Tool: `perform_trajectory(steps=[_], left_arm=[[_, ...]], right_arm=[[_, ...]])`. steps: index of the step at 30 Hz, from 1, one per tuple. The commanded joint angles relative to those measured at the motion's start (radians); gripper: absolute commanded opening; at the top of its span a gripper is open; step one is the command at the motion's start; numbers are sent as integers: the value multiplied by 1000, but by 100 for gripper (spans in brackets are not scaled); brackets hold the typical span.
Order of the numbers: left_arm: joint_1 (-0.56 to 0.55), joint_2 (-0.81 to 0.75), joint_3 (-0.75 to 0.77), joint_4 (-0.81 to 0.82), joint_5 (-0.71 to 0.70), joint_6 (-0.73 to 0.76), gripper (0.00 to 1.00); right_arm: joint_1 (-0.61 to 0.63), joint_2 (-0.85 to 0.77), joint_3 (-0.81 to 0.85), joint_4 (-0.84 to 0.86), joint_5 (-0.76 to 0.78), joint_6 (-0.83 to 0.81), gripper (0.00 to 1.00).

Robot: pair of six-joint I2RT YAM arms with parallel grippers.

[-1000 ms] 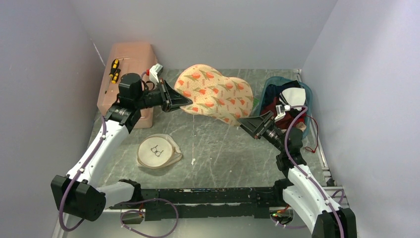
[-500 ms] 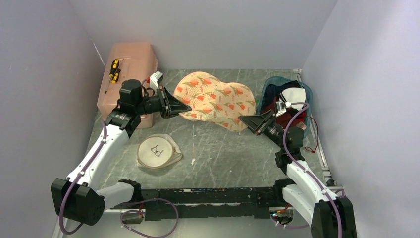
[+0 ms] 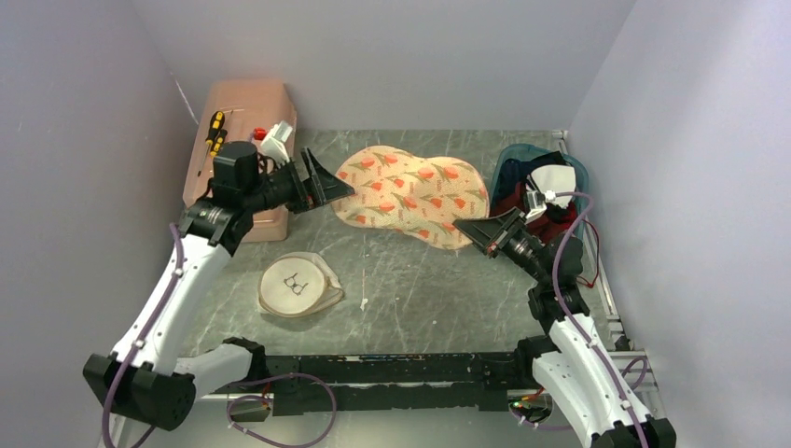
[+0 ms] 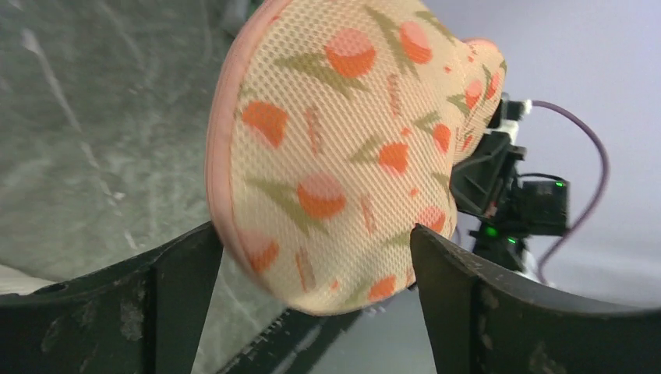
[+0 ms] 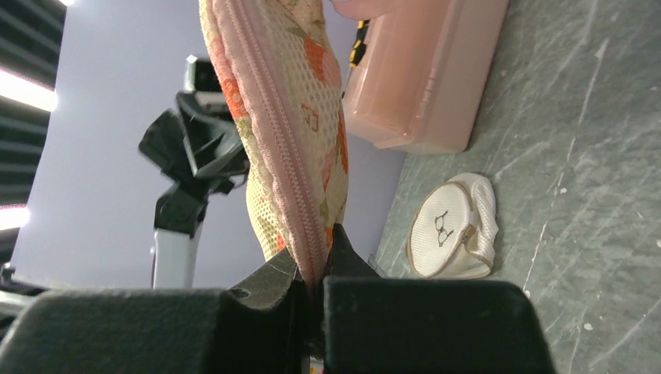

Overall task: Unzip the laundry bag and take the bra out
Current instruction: Pick up the laundry bag at the center of the board.

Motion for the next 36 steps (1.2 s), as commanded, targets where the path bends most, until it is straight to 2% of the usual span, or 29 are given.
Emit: perform_trajectory(steps=[1,3,6,9,12,15,17,21,27,29,32,36], left_arm=[[-36,-162,-31,53,-270,229,94],[-100,-247,-112,148,-374,337,94],[-273,-350,-218,287,-508,537,94],[-414,-385,-300,384,-534,732,94],[-549,-344,-337,426,-579,950,94],[-680,-218,-266,393,-688,1001,94],[-707,-139,-199,395,-758,877,94],[-709,-31,-96,355,-813,392,94],[-708,23,-144,313,-778,-279,94],[-700,7,-236,411,-744,-431,94],[-696,-23,-391,654,-736,-629,94],[-693,13,-390,650,-738,-768,94]], right_arm=[[-1,-29,97,-262,104,10,0],[-1,-26,131,-352,144,11,0],[-1,2,197,-503,203,-23,0],[0,40,267,-619,246,-59,0],[0,46,278,-641,263,-58,0],[0,38,265,-624,266,-40,0],[0,30,253,-615,277,-29,0],[1,20,227,-604,303,-16,0],[0,-15,201,-558,366,-27,0],[1,-16,176,-464,343,-60,0],[4,-13,155,-368,314,-135,0],[10,-24,107,-287,318,-164,0]])
